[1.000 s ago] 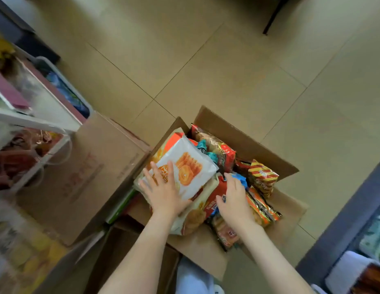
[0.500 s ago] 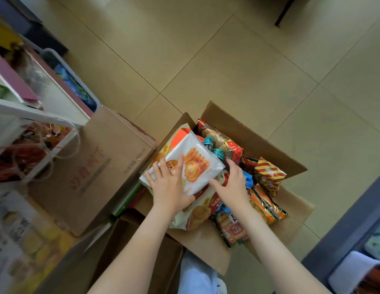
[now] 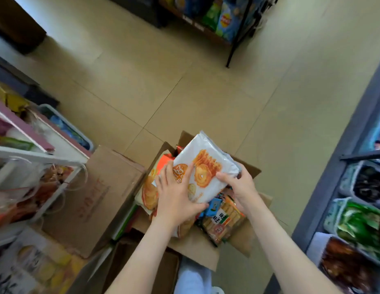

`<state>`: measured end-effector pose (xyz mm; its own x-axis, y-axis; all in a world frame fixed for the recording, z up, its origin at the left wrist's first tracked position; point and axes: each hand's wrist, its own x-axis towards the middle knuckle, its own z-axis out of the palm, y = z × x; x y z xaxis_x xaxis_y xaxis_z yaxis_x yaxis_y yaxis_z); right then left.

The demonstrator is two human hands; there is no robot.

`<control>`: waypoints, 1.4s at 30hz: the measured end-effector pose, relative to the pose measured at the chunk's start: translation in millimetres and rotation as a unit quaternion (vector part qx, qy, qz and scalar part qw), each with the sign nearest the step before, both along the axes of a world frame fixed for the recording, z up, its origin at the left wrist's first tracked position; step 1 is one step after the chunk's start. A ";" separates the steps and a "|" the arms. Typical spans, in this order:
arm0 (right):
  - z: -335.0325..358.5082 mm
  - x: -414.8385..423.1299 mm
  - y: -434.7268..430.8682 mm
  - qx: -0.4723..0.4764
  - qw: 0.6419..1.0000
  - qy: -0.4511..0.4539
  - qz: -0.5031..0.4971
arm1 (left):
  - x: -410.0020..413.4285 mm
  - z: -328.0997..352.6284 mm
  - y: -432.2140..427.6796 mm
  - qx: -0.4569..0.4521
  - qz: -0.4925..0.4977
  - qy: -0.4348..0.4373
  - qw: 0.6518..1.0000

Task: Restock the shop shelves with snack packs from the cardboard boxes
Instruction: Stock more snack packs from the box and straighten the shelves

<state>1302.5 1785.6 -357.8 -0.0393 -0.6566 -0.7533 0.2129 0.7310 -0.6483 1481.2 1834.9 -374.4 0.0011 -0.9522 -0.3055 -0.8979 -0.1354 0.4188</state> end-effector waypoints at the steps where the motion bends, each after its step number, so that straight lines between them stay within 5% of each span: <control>1: 23.3 -12.7 -0.5 -0.010 1.000 -0.004 -0.021 | -7.9 15.6 -6.1 -0.013 -0.020 0.033 0.999; 5: 116.5 -66.3 5.8 -0.066 0.993 0.014 -0.095 | -49.5 85.3 -22.8 -0.050 -0.057 0.203 0.976; 10: 223.4 -142.9 56.5 -0.163 0.965 0.008 -0.203 | -135.9 191.2 -10.0 -0.091 0.042 0.355 0.930; 15: 321.1 -210.2 135.0 -0.252 0.924 0.049 -0.281 | -226.0 292.2 31.3 -0.063 -0.085 0.510 0.854; 19: 384.6 -256.6 197.0 -0.280 0.887 0.207 -0.303 | -282.2 357.2 69.0 -0.072 -0.167 0.583 0.792; 22: 429.6 -280.3 241.3 -0.280 0.834 0.365 -0.304 | -315.7 390.3 83.4 -0.083 -0.232 0.599 0.762; 28: 492.7 -303.7 300.2 -0.301 0.725 0.526 -0.327 | -384.1 457.4 96.4 -0.079 -0.363 0.600 0.709; 42: 551.5 -308.2 418.2 -0.183 0.518 0.629 -0.550 | -482.3 529.9 170.4 -0.046 -0.604 0.605 0.516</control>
